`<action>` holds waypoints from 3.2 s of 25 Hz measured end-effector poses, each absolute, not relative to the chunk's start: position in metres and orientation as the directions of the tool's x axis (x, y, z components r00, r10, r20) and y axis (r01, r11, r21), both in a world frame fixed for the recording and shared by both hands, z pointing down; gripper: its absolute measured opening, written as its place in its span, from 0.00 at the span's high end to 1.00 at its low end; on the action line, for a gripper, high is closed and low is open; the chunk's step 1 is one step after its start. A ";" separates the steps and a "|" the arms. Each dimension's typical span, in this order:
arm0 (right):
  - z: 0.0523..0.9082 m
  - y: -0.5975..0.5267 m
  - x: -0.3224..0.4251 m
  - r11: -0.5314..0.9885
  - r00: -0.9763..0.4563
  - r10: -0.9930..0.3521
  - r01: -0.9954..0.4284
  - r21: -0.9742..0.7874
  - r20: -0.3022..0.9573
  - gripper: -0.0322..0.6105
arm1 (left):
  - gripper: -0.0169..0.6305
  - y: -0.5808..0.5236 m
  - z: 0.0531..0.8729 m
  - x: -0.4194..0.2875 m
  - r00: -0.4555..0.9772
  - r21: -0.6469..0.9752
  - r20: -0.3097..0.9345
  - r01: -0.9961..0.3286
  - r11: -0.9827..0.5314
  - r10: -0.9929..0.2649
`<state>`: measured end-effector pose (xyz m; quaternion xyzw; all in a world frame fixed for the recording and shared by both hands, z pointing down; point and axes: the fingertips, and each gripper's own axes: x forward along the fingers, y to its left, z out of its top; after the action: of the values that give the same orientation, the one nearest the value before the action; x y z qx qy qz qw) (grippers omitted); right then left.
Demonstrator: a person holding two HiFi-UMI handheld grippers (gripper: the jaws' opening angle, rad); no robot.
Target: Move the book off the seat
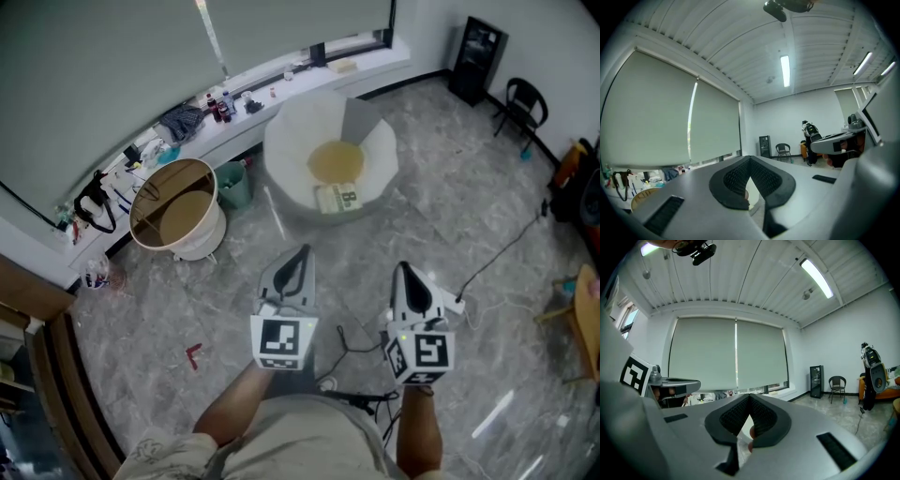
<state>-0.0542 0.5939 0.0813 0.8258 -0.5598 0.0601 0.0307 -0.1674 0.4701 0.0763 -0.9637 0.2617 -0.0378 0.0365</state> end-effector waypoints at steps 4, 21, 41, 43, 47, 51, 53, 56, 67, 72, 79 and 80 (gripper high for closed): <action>0.088 0.573 -0.038 -0.398 0.393 -0.907 -0.917 -0.006 0.150 0.95 | 0.97 0.443 0.087 -0.161 0.865 -0.119 0.058 -0.490 -0.864 -0.499; 0.093 0.375 0.022 -0.414 0.415 -0.889 -0.909 0.048 0.195 0.95 | 0.97 0.260 0.091 -0.092 0.880 -0.097 0.028 -0.470 -0.877 -0.475; 0.124 0.273 0.103 -0.405 0.405 -0.884 -0.913 0.050 0.232 0.95 | 0.97 0.169 0.120 -0.013 0.890 -0.070 0.071 -0.445 -0.893 -0.449; 0.123 0.262 0.129 -0.403 0.402 -0.889 -0.914 0.043 0.218 0.95 | 0.97 0.158 0.121 0.008 0.884 -0.081 0.063 -0.458 -0.885 -0.463; 0.120 0.242 0.184 -0.390 0.386 -0.899 -0.920 0.025 0.208 0.95 | 0.97 0.140 0.116 0.060 0.876 -0.092 0.056 -0.473 -0.876 -0.478; 0.120 0.220 0.237 -0.368 0.360 -0.908 -0.930 0.006 0.212 0.95 | 0.97 0.120 0.117 0.112 0.856 -0.067 0.073 -0.507 -0.859 -0.511; 0.121 0.211 0.261 -0.357 0.348 -0.912 -0.934 -0.006 0.218 0.95 | 0.97 0.112 0.120 0.134 0.851 -0.058 0.092 -0.514 -0.856 -0.517; 0.126 0.201 0.292 -0.343 0.329 -0.915 -0.939 -0.022 0.233 0.95 | 0.97 0.101 0.128 0.162 0.836 -0.069 0.125 -0.531 -0.845 -0.535; 0.173 0.158 0.338 -0.292 0.257 -0.905 -0.955 -0.055 0.340 0.95 | 0.97 0.061 0.170 0.198 0.784 -0.057 0.227 -0.581 -0.812 -0.578; 0.195 0.125 0.338 -0.284 0.243 -0.890 -0.957 -0.054 0.386 0.95 | 0.97 0.031 0.194 0.200 0.780 -0.038 0.259 -0.581 -0.813 -0.569; 0.219 0.067 0.333 -0.261 0.232 -0.866 -0.965 -0.004 0.444 0.95 | 0.97 -0.019 0.215 0.208 0.805 -0.027 0.263 -0.545 -0.838 -0.532; 0.224 0.061 0.333 -0.258 0.234 -0.860 -0.966 0.008 0.453 0.95 | 0.97 -0.024 0.220 0.210 0.810 -0.027 0.268 -0.535 -0.844 -0.522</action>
<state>0.3327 0.0606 0.2245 0.7720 -0.5914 0.1822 0.1448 0.2100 -0.0236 0.2200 -0.9510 0.2778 -0.1335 -0.0247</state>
